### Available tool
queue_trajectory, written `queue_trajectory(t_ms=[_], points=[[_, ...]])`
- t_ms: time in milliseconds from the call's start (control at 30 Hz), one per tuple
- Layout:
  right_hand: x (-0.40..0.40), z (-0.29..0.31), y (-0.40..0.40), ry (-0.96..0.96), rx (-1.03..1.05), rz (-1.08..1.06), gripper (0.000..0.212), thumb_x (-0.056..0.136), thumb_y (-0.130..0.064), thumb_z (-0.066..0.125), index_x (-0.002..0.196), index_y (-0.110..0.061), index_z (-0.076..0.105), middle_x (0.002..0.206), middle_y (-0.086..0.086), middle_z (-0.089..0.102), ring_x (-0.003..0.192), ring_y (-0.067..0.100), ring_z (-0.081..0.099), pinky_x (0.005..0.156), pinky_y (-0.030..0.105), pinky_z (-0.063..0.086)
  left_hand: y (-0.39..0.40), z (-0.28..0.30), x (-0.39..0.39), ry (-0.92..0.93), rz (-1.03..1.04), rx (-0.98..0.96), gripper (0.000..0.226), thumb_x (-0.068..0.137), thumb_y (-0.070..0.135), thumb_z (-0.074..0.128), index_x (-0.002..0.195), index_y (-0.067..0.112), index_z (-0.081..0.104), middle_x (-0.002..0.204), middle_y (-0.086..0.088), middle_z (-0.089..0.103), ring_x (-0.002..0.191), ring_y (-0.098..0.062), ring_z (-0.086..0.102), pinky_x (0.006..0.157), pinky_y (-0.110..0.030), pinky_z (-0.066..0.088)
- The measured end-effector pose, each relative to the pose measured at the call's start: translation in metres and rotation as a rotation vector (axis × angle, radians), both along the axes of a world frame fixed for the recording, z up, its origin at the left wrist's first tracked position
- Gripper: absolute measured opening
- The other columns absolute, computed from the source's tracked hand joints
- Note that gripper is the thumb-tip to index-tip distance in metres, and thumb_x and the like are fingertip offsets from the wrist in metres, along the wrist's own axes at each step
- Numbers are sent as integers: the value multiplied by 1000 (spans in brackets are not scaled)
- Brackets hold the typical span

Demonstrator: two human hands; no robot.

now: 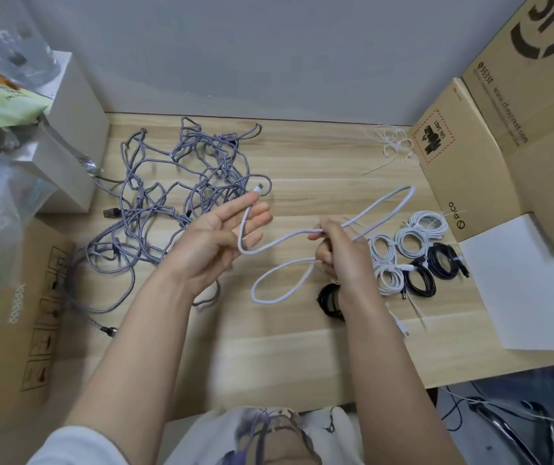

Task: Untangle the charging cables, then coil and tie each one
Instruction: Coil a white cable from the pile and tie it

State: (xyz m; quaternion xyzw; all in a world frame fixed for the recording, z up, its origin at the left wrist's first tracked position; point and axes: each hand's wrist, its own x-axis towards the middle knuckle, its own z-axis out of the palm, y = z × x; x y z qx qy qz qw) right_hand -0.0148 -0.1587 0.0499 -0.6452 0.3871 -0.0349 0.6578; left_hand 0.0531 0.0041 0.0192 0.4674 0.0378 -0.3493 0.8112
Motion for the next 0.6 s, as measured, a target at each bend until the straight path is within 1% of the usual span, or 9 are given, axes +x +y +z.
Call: queue_trajectory(t_ms=[67, 133, 167, 200, 267, 333, 433, 500, 600], points=[[-5, -10, 7, -2, -1, 0, 28, 87, -22, 55, 61, -13, 58, 47, -1, 33, 38, 6, 26, 40, 15, 22, 0, 4, -7, -101, 9, 40, 45, 81, -11, 53, 120, 12, 56, 105, 2, 71, 100, -10, 67, 80, -22, 55], [-11, -21, 16, 34, 43, 14, 27, 86, -23, 56, 61, -17, 62, 54, -4, 44, 44, 3, 33, 42, 13, 26, -2, 6, -13, -187, -15, 98, 47, 74, 31, 70, 117, 14, 59, 99, 5, 73, 94, -7, 68, 74, -18, 53], [-14, -27, 18, 60, 88, 27, 28, 89, -23, 54, 62, -19, 64, 56, -7, 51, 49, 2, 37, 43, 11, 29, -4, 7, -14, -224, -17, 133, 55, 72, 45, 69, 114, 12, 61, 92, 6, 73, 88, -6, 68, 72, -16, 52], [-18, -33, 20, 90, 133, 47, 29, 92, -25, 52, 66, -20, 65, 60, -11, 56, 55, 1, 41, 44, 9, 32, -7, 11, -17, -262, -5, 176, 56, 77, 49, 63, 114, 7, 61, 84, 6, 72, 79, -4, 66, 70, -14, 50], [-25, -45, 19, 192, 135, 166, 32, 96, -35, 45, 79, -22, 68, 76, -14, 60, 68, 0, 45, 53, 10, 34, -12, 18, -23, -367, 8, 314, 37, 95, 31, 46, 110, 1, 62, 72, 6, 64, 66, -1, 57, 66, -12, 46], [-31, -53, 16, 300, 60, 332, 43, 98, -50, 33, 105, -24, 68, 107, -7, 62, 92, 4, 51, 74, 16, 38, -15, 22, -27, -468, -47, 464, 28, 101, 21, 38, 99, 13, 65, 74, 3, 59, 67, -1, 53, 69, -15, 43], [-36, -51, 13, 416, -22, 484, 65, 93, -64, 18, 138, -27, 46, 143, 0, 44, 131, 17, 40, 104, 31, 30, -15, 22, -28, -513, -166, 624, 28, 101, 21, 39, 98, 13, 66, 81, 2, 58, 72, -4, 52, 64, -10, 40], [-38, -48, 12, 444, -96, 522, 71, 92, -66, 17, 138, -22, 46, 146, 5, 42, 136, 23, 35, 107, 33, 27, -17, 22, -26, -562, -181, 728, 28, 100, 18, 41, 100, 7, 67, 85, -1, 53, 68, -7, 47, 57, -8, 35], [-41, -51, 9, 514, -445, 634, 88, 73, -88, 18, 107, -19, 61, 133, 14, 54, 125, 30, 46, 101, 37, 35, -18, 27, -26, -601, -138, 788, 31, 100, 18, 42, 86, 17, 70, 97, 2, 53, 83, -4, 51, 70, -17, 37]])
